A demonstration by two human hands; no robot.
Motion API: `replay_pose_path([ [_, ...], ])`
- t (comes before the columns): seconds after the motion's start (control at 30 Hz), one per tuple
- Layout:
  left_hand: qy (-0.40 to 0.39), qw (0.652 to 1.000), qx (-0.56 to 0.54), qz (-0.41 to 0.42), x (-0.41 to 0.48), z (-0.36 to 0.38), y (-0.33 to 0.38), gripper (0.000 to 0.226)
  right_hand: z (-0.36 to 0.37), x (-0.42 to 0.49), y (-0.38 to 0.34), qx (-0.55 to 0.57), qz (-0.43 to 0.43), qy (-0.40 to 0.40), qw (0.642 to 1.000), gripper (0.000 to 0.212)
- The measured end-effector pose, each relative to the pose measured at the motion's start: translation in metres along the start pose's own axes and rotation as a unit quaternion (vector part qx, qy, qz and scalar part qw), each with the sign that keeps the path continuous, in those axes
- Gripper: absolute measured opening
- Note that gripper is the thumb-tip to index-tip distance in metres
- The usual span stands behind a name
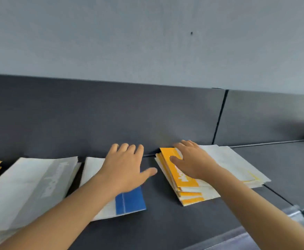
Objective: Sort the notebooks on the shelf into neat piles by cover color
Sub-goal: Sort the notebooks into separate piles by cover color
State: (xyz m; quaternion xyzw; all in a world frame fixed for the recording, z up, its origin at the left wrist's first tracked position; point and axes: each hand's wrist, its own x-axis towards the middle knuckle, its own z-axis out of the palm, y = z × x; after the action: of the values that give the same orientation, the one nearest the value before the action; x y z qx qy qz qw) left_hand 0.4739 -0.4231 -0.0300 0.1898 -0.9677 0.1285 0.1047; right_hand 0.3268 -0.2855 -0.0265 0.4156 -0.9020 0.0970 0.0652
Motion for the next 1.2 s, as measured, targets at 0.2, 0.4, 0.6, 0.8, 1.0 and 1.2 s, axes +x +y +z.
replay_pose_path([
  [0.2,-0.061,0.984,-0.161,-0.044,0.079,0.002,0.137,0.076,0.0,-0.011,0.142,0.006,0.054,-0.106,0.993,0.043],
  [0.4,-0.077,0.93,-0.321,-0.159,0.11,0.006,0.185,0.063,-0.001,-0.011,0.162,0.171,-0.04,-0.133,0.975,0.04],
  [0.6,0.008,0.892,-0.408,-0.196,0.102,0.003,0.158,0.061,0.002,-0.004,0.177,0.202,-0.02,-0.121,0.972,0.043],
  [0.8,0.049,0.765,-0.598,-0.235,0.083,-0.01,0.12,0.046,-0.001,0.01,0.143,0.275,-0.048,-0.073,0.957,0.064],
  [1.0,0.058,0.73,-0.649,-0.207,0.031,-0.03,0.042,0.037,-0.011,0.015,0.044,0.177,-0.134,0.016,0.975,0.072],
  [1.2,-0.01,0.788,-0.599,-0.144,-0.043,-0.039,-0.077,0.034,0.001,0.017,-0.091,0.084,-0.257,0.046,0.962,0.076],
])
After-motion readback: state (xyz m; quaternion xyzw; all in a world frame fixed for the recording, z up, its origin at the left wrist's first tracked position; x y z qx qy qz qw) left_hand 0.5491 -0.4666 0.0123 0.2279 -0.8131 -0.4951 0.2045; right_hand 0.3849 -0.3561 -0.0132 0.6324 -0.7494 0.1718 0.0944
